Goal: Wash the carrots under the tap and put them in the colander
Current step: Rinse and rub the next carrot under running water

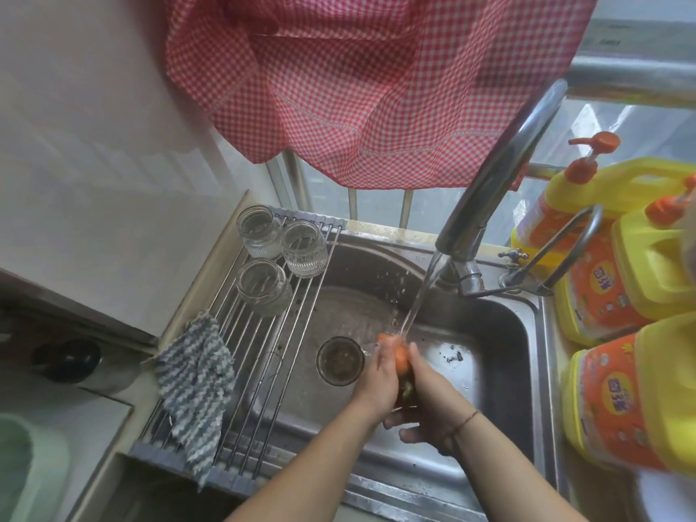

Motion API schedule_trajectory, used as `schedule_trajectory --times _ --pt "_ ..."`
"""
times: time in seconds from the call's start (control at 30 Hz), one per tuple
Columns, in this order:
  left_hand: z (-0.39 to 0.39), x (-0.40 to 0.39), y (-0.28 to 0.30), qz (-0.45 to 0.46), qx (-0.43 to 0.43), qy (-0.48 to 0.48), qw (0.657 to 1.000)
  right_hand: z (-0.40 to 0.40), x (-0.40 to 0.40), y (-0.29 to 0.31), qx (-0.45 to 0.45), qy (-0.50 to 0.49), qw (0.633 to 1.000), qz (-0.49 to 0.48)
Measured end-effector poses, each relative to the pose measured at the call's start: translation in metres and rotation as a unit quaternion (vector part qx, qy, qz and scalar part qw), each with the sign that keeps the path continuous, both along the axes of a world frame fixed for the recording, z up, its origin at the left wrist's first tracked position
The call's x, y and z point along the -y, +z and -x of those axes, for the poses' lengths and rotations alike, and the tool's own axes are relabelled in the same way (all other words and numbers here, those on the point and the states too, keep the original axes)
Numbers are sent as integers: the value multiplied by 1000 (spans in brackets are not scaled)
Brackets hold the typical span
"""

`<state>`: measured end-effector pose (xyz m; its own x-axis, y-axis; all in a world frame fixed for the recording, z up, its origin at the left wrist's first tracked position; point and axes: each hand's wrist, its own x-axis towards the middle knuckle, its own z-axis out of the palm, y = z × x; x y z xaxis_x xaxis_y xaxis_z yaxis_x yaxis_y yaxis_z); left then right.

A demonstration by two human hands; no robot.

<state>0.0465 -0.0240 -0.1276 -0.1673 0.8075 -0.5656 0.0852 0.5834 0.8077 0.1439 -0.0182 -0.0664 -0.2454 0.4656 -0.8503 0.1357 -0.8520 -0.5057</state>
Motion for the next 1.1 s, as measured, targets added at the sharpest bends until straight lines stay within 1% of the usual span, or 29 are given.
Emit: schedule_trajectory --times 0.07,0.1,0.17,0.27,0.4,0.57,0.67,0.73,0.8,0.9,0.97,1.03,1.1 --pt "2 1 7 18 -23 -20 999 7 -2 -4 10 -11 1000 6" --pt "3 1 15 4 -18 -21 1000 9 -2 -7 10 -23 1000 6" --pt "5 5 21 -20 8 -36 999 12 -4 -13 -7 -62 998 20" --pt "9 12 20 -34 48 -66 996 10 -8 -18 -58 -116 989 72" --pt "17 14 9 -50 66 -119 989 6 -12 -23 -96 -114 983 109" --pt "28 17 14 -56 69 -198 976 9 -11 -22 -64 -136 979 137" --pt "34 15 14 -63 46 -223 972 15 -6 -22 -76 -158 975 138" --pt "32 16 15 -69 62 -194 977 20 -6 -18 -91 -172 971 137" --pt "26 19 15 -75 96 -132 984 24 -6 -15 -112 -190 966 133" --pt "11 16 18 -50 140 -39 988 26 -8 -20 -116 -236 957 122" --pt "4 8 23 -25 140 -6 990 28 -9 -23 -100 -265 953 104" --pt "-3 1 30 -13 137 6 991 31 -9 -27 -97 -294 947 88" --pt "-8 -4 35 8 145 39 989 32 -10 -26 -92 -304 945 83"
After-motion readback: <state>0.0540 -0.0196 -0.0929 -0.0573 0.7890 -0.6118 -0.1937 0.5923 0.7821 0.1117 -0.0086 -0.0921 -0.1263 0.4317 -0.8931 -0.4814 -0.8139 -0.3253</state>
